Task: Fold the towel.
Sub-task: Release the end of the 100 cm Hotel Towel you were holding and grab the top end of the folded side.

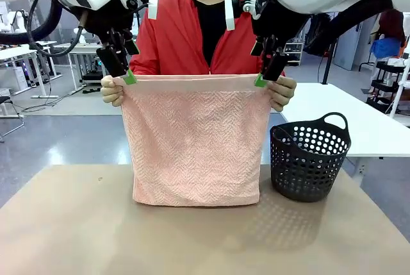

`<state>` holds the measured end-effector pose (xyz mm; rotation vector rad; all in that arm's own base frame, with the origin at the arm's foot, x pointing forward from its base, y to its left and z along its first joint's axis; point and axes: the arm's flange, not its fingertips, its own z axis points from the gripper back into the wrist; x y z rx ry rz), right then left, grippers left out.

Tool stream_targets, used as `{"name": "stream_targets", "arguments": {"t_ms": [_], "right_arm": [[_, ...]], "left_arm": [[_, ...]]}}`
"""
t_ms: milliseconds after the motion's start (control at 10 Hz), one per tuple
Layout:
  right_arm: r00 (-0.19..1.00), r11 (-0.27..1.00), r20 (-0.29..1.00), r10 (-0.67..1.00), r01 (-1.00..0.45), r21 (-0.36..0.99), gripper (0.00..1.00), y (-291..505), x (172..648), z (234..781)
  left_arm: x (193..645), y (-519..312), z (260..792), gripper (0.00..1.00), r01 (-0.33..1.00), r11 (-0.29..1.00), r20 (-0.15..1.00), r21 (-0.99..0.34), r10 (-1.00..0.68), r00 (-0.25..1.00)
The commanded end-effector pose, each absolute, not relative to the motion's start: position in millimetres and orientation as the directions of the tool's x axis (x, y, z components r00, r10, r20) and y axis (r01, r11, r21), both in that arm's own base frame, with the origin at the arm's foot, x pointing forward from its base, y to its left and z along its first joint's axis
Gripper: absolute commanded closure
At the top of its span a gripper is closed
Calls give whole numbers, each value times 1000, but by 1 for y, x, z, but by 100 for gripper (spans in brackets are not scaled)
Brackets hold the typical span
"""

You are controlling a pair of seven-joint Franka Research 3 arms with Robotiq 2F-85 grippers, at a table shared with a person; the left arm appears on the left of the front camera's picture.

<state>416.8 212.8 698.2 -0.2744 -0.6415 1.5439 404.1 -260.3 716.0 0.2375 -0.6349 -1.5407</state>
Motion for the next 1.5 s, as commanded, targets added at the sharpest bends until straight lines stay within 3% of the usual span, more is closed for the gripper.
{"name": "stream_targets", "arguments": {"t_ms": [0,500,1000,1100,1200,1300,1400], "right_arm": [[-94,23,188,978,-841,-540,0,215,434,704],[-69,10,163,984,-898,-440,0,225,481,691],[-14,40,152,988,-939,-342,0,227,506,661],[-5,47,154,988,-942,-332,0,227,508,658],[-5,45,151,989,-943,-330,60,227,509,657],[-4,46,150,989,-943,-330,60,228,509,656],[-1,49,150,989,-943,-330,100,228,509,656]], "left_arm": [[423,-267,725,0,862,17,185,507,-979,-90],[487,-278,713,0,945,-25,129,327,-989,-70],[505,-272,674,0,971,6,117,238,-993,-22],[505,-271,673,25,971,9,122,237,-992,-20],[504,-270,673,57,971,9,129,238,-991,-22],[503,-270,673,82,971,2,134,238,-991,-31],[502,-270,674,62,972,-2,140,233,-990,-35]]}}
